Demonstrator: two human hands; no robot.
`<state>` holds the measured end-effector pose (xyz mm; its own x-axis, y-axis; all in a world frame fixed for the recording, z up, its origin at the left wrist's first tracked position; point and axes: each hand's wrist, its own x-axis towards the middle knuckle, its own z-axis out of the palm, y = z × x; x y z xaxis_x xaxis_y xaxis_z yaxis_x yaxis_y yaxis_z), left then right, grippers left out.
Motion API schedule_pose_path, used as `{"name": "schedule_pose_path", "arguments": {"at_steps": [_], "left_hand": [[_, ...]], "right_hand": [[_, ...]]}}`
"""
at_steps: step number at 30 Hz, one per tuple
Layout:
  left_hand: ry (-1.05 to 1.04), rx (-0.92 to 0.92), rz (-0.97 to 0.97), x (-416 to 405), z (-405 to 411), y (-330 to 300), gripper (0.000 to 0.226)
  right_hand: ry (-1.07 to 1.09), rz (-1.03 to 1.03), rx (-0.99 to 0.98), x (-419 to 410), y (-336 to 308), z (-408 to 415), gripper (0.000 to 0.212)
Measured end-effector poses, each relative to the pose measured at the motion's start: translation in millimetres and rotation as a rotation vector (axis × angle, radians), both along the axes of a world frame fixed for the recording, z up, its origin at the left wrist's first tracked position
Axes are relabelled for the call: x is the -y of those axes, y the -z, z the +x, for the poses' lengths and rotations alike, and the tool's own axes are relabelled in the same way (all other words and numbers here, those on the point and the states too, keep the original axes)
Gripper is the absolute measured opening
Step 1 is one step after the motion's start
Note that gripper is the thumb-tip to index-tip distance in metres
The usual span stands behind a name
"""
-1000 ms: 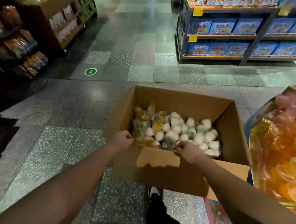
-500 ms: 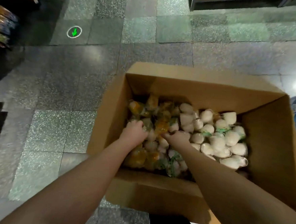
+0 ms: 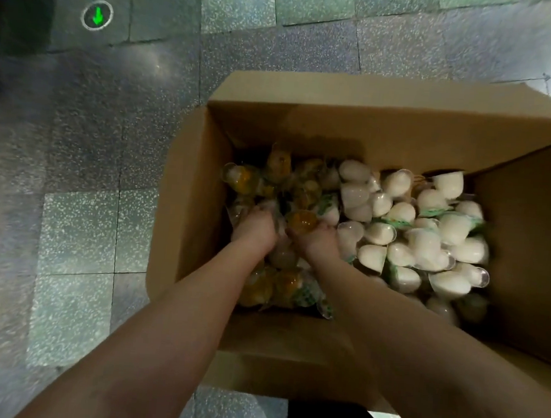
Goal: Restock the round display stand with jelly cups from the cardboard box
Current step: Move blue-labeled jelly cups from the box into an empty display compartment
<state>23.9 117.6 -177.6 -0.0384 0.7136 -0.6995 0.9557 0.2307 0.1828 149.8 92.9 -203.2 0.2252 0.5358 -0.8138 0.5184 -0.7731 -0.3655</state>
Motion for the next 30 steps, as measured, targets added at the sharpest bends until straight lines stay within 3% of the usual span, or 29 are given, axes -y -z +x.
{"name": "schedule_pose_path", "arguments": {"at_steps": [4, 8, 13, 16, 22, 30], "left_hand": [[0.009, 0.101, 0.096, 9.3, -5.9, -35.8, 0.044], [-0.134, 0.308, 0.157, 41.5, -9.8, -95.6, 0.051], [-0.227, 0.461, 0.316, 126.7, -20.3, -149.1, 0.053], [-0.248, 0.541, 0.348, 183.6, -24.6, -172.9, 0.060], [-0.098, 0.706, 0.467, 293.2, -13.8, -229.7, 0.043], [0.170, 0.801, 0.348, 385.4, 77.1, -296.2, 0.058]], "right_hand": [[0.207, 0.122, -0.211, 21.3, -25.9, 19.8, 0.046], [0.219, 0.240, -0.257, 58.7, -67.5, 47.3, 0.064], [0.119, 0.321, -0.177, 122.5, -126.8, 66.0, 0.077], [0.060, 0.434, -0.123, 178.5, -166.1, 73.4, 0.076], [0.207, 0.624, -0.155, 317.8, -220.8, 89.7, 0.056], [0.310, 0.707, 0.099, 484.4, -284.8, 158.9, 0.057]]}}
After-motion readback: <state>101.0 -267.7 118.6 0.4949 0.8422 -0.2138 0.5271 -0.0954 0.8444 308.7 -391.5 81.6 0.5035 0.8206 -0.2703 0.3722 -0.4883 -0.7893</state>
